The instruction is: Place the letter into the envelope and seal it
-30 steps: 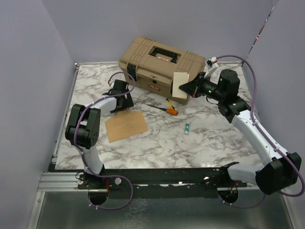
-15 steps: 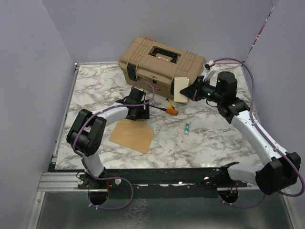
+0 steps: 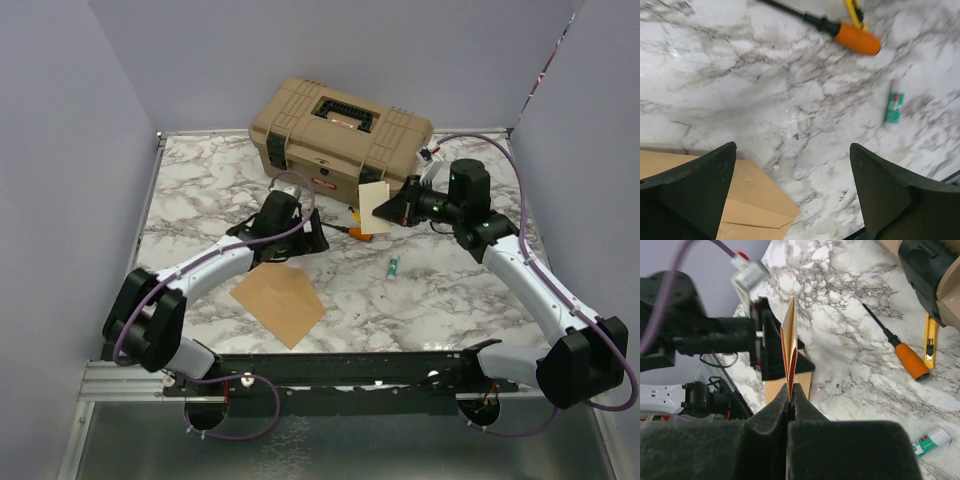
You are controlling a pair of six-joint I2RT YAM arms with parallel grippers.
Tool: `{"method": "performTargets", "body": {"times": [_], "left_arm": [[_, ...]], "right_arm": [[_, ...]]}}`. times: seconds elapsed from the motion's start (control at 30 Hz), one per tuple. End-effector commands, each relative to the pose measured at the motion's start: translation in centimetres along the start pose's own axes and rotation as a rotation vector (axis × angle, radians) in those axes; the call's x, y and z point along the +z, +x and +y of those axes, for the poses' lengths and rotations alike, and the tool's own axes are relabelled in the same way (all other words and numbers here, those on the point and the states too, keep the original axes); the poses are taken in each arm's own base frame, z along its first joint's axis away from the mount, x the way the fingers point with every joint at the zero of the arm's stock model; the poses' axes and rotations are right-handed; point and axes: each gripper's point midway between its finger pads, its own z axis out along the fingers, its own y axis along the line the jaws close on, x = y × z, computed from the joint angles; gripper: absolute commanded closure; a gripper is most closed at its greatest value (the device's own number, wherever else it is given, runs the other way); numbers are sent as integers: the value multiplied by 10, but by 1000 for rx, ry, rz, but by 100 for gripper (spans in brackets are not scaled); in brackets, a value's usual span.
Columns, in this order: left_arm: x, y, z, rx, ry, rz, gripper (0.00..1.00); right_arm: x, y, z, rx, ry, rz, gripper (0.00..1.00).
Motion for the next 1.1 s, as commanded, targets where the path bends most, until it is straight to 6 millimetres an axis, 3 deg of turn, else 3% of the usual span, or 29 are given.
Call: {"method": "performTargets", "body": {"times": [0.0,0.17,0.33,0.43,0.7,0.87,1.07], "left_arm": [[-45,-44,12,-254,-149,-246,2],[-71,5,69,-466,-383,-193,1],[-93,61,115,-526,-560,-53,1],[-98,83,127,-572,-580,-53,1],[-83,124,138,-635,-513,-13,1],[-67,121,131,-621,-413,-31,1],[-46,74,107,-541,-212,-77,10]], "right_arm": [[0,25,9,17,-64,77,99],[12,39,19,22,-74,119,99],[44,59,35,44,-59,180,99],[61,72,45,35,-60,213,99],[93,112,42,60,-17,328,99],[110,135,42,66,-61,412,99],[128,169,23,46,-74,547,99]]}}
